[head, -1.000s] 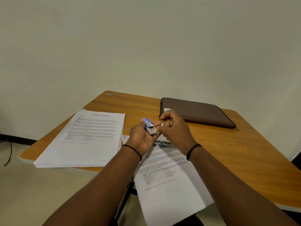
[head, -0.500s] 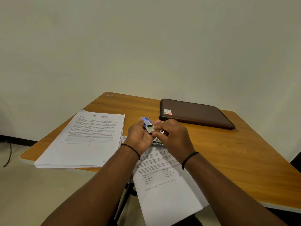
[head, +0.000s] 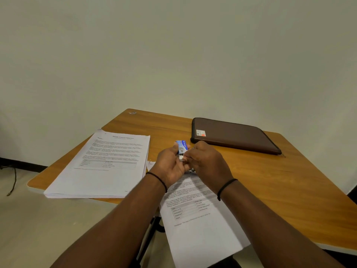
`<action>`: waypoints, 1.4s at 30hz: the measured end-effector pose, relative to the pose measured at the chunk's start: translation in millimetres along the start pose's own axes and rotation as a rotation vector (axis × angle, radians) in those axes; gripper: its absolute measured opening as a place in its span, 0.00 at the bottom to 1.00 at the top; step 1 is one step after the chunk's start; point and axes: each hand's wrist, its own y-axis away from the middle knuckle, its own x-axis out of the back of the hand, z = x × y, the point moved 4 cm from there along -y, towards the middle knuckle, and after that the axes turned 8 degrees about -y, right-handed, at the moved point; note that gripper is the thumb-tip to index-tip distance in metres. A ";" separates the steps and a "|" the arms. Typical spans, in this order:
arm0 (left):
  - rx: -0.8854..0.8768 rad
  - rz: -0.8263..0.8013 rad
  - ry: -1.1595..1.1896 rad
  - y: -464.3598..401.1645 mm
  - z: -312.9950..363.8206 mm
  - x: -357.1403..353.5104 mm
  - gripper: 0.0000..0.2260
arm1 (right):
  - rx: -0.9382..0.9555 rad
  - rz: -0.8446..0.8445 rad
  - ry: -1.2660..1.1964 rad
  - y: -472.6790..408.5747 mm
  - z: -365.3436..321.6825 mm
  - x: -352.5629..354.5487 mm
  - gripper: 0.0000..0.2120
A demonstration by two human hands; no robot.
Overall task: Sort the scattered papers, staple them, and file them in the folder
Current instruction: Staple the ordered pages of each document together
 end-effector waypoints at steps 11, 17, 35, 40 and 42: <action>0.010 -0.014 -0.134 4.0 4.3 -1.5 0.21 | 0.012 0.048 0.054 -0.7 3.7 -2.9 0.07; 0.004 0.009 -0.210 5.8 7.5 0.4 0.19 | 0.096 0.000 0.016 -1.6 -8.3 -0.2 0.04; -0.024 0.053 -0.403 12.0 6.3 0.6 0.20 | -0.108 0.006 -0.103 -4.4 -3.4 6.2 0.10; -0.008 0.030 -0.497 16.1 9.0 0.8 0.19 | -0.142 -0.162 -0.086 -10.7 -4.8 10.2 0.17; 0.004 0.008 -0.534 16.6 8.6 1.3 0.19 | -0.169 -0.197 -0.086 -13.9 -3.2 12.2 0.19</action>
